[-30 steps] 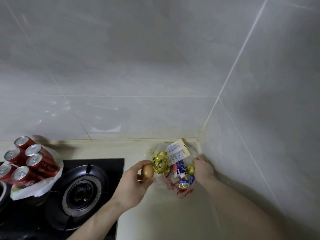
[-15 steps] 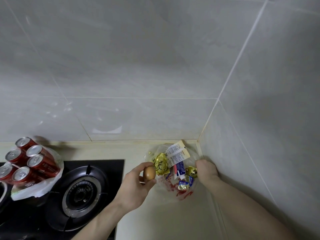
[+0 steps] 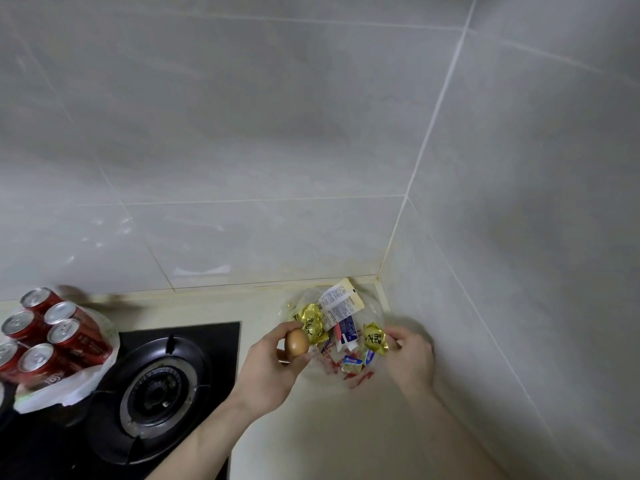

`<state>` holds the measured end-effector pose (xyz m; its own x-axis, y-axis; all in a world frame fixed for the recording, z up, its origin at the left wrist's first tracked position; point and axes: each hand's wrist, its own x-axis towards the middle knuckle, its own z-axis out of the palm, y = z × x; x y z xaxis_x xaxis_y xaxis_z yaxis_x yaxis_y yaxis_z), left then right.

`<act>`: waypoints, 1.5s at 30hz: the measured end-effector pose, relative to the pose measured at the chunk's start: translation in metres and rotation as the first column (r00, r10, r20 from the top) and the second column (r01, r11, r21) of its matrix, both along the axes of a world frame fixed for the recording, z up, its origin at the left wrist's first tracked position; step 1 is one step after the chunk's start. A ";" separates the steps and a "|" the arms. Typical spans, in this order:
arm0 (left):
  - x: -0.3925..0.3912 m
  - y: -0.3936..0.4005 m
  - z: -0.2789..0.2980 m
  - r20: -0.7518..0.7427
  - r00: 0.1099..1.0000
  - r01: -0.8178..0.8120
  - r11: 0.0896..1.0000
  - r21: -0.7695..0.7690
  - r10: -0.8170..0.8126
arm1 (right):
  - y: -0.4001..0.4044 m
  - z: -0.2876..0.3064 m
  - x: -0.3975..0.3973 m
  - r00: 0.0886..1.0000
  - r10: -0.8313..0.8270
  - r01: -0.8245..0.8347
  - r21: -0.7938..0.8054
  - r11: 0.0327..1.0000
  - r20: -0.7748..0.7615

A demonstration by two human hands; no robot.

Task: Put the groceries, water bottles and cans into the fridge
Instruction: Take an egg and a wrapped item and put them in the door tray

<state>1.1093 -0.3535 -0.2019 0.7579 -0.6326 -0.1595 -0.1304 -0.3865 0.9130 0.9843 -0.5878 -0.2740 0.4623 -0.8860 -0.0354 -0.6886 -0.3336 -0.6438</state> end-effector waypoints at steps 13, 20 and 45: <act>-0.009 0.017 0.013 0.036 0.999 0.004 0.999 0.035 -0.005 | 0.037 0.035 -0.018 0.956 0.053 -0.113 0.196 0.974 0.288; -0.006 0.029 0.019 0.037 0.999 0.009 1.000 0.014 -0.009 | 0.058 0.050 -0.021 0.921 0.018 -0.131 0.266 0.955 0.389; -0.026 0.088 0.043 0.024 0.864 0.503 0.859 -0.097 -0.503 | 0.248 0.108 -0.134 0.830 -0.357 0.329 0.141 0.934 0.429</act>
<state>1.0838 -0.2657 -0.1591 0.3324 -0.9398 -0.0796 -0.2811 -0.1793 0.9428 0.8507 -0.3394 -0.1661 0.1084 -0.9932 0.0416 -0.3901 -0.0810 -0.9172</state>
